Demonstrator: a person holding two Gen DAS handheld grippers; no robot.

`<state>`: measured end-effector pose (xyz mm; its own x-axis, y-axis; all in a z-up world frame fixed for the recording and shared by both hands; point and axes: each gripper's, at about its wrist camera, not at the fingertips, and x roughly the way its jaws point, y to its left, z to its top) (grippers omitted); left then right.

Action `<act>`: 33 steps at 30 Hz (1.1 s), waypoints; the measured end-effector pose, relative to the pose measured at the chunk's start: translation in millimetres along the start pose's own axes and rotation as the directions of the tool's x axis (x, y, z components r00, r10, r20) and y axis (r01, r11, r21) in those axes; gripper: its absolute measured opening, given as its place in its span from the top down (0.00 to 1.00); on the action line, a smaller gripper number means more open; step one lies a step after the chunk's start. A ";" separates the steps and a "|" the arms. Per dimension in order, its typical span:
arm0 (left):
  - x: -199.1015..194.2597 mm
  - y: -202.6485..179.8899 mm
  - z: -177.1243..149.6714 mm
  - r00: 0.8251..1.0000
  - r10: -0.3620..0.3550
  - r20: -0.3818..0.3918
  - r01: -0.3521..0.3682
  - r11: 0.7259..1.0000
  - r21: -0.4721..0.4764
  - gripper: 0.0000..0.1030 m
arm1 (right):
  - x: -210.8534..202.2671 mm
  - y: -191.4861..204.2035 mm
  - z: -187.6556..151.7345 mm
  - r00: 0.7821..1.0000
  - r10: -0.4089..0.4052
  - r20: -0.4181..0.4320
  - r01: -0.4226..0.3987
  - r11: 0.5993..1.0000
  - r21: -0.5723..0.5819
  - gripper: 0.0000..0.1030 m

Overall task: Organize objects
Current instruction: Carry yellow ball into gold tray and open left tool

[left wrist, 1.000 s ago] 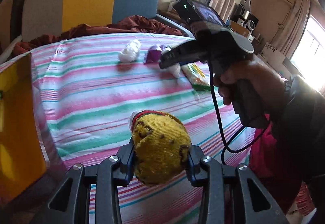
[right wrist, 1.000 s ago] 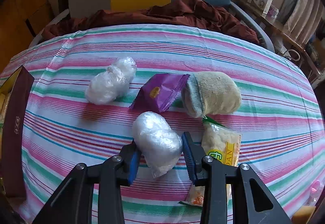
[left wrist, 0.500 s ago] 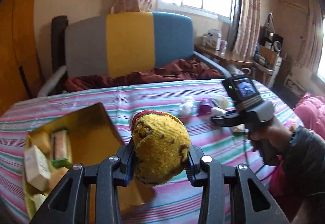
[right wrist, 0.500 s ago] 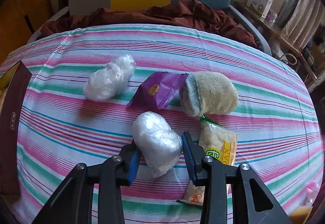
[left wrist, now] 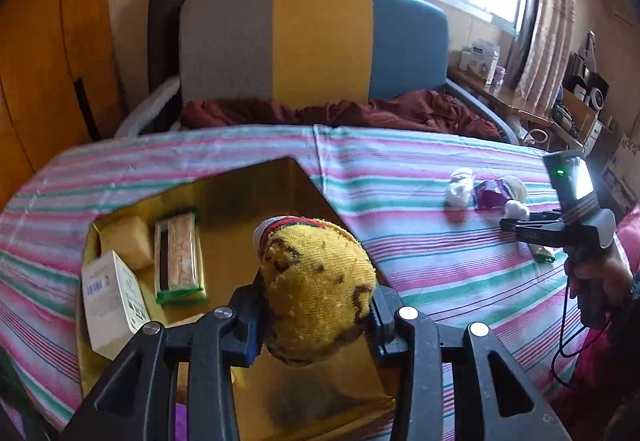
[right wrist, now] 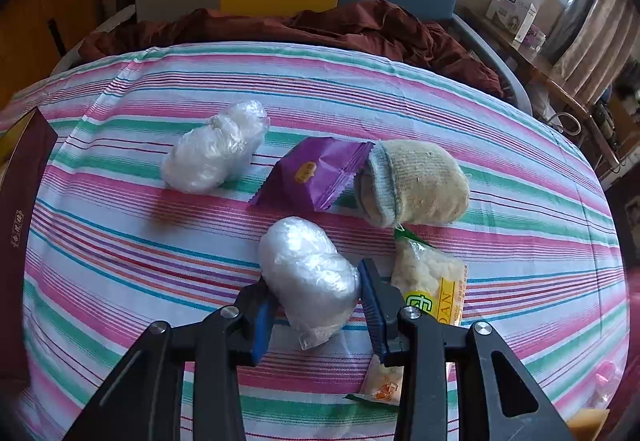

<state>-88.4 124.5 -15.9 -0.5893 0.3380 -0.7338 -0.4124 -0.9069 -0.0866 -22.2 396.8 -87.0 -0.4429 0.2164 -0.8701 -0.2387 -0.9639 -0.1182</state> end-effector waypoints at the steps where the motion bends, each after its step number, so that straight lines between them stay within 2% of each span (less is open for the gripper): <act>1: 4.1 8.4 0.2 1.000 -0.013 -0.016 0.012 1.000 -0.027 0.61 | -0.5 -0.1 -0.1 1.000 -0.001 0.000 0.001 1.000 0.001 0.62; 3: 19.1 30.6 3.7 0.998 -0.039 -0.052 0.033 0.994 -0.104 0.61 | -1.5 -1.3 0.1 1.000 -0.002 0.001 0.002 1.000 0.005 0.62; 6: 40.8 69.8 9.4 0.991 -0.107 -0.085 0.083 0.965 -0.249 0.61 | -1.4 -1.9 0.5 1.000 0.006 0.001 -0.006 1.000 0.005 0.62; 8: 52.2 88.1 13.6 0.991 -0.099 -0.087 0.070 0.953 -0.296 0.61 | -0.8 -1.5 1.2 1.000 0.005 -0.001 -0.005 1.000 0.000 0.62; 14: 81.0 101.0 36.0 0.996 -0.035 -0.087 0.010 0.964 -0.267 0.61 | -2.3 -0.7 3.4 1.000 0.021 0.006 -0.021 1.000 -0.005 0.62; 17: 105.6 101.8 46.8 0.991 0.008 -0.136 -0.043 0.966 -0.254 0.56 | -3.4 2.1 4.5 1.000 0.029 0.009 -0.029 1.000 -0.012 0.62; 19: 120.8 100.7 49.3 0.985 0.011 -0.173 -0.052 0.971 -0.232 0.52 | -4.1 2.9 4.5 0.999 0.032 0.011 -0.032 0.999 -0.014 0.62; 21: 131.7 103.0 49.2 0.975 0.062 -0.213 -0.110 0.969 -0.219 0.47 | -4.5 2.7 4.6 0.999 0.035 0.013 -0.035 0.999 -0.012 0.62; 22: 132.4 103.6 49.2 0.975 0.057 -0.216 -0.107 0.968 -0.228 0.45 | -4.6 2.1 4.9 0.999 0.037 0.014 -0.037 0.999 -0.011 0.62; 24: 124.6 103.2 48.3 0.980 0.055 -0.193 -0.101 0.967 -0.235 0.32 | -4.9 1.6 4.9 0.999 0.038 0.015 -0.038 0.999 -0.011 0.62; 26: 113.2 102.7 46.2 0.983 0.063 -0.170 -0.102 0.967 -0.232 0.28 | -5.4 2.4 4.9 0.999 0.038 0.017 -0.038 0.999 -0.010 0.62; 33: 52.5 96.4 31.0 0.993 0.106 -0.059 -0.116 0.972 -0.205 0.27 | -8.7 3.3 5.0 0.999 0.044 0.026 -0.044 0.999 -0.014 0.62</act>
<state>-180.7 62.6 -41.9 -0.5872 0.2248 -0.7776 -0.1905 -0.9721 -0.1372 -23.4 392.5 -77.4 -0.4749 0.1776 -0.8619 -0.2073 -0.9744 -0.0866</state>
